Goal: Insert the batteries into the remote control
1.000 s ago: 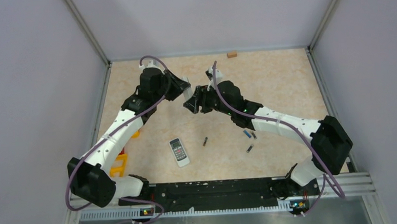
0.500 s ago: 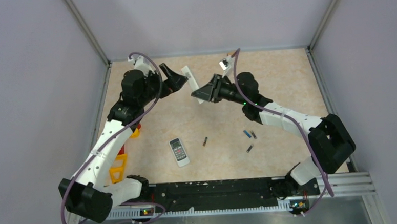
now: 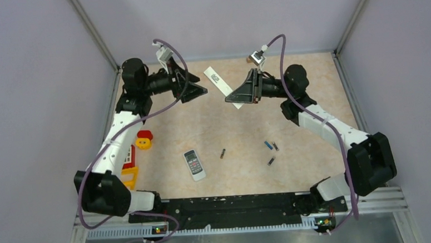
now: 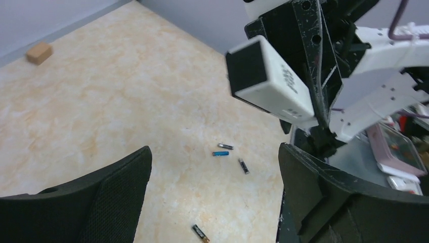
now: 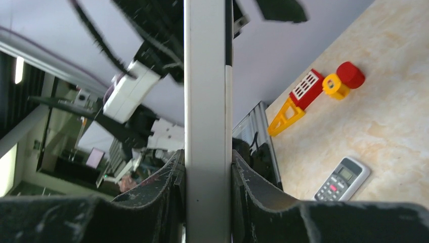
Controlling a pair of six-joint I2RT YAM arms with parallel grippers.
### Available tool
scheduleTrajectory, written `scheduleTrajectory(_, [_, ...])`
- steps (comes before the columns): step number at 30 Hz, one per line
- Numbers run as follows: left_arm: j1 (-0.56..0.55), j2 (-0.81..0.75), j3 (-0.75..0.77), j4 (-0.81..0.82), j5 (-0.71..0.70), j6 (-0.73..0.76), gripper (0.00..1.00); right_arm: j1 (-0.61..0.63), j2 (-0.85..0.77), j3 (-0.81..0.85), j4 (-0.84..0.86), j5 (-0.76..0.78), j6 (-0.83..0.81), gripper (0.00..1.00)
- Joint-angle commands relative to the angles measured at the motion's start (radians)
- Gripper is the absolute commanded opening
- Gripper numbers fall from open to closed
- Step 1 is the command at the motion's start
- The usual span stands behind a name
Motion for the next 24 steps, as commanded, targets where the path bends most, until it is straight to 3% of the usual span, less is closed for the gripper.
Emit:
scheduleTrajectory(1, [0.037, 0.097, 0.095, 0.256, 0.423, -0.062, 0.96, -0.003, -0.088, 0.024, -0.039, -0.106, -0.031, 0.04])
scheduleTrajectory(8, [0.009, 0.120, -0.006, 0.888, 0.539, -0.473, 0.88, 0.043, -0.088, -0.044, 0.021, -0.133, 0.025, 0.01])
scheduleTrajectory(13, [-0.042, 0.092, -0.046, 0.976, 0.574, -0.517, 0.82, 0.092, -0.045, -0.060, 0.150, -0.136, 0.124, 0.00])
scheduleTrajectory(18, [-0.048, 0.052, -0.077, 0.956, 0.594, -0.482, 0.69, 0.116, 0.009, -0.071, 0.445, -0.145, 0.352, 0.00])
scheduleTrajectory(24, [-0.054, -0.014, -0.099, 0.931, 0.608, -0.443, 0.59, 0.135, 0.065, -0.081, 0.637, -0.147, 0.511, 0.00])
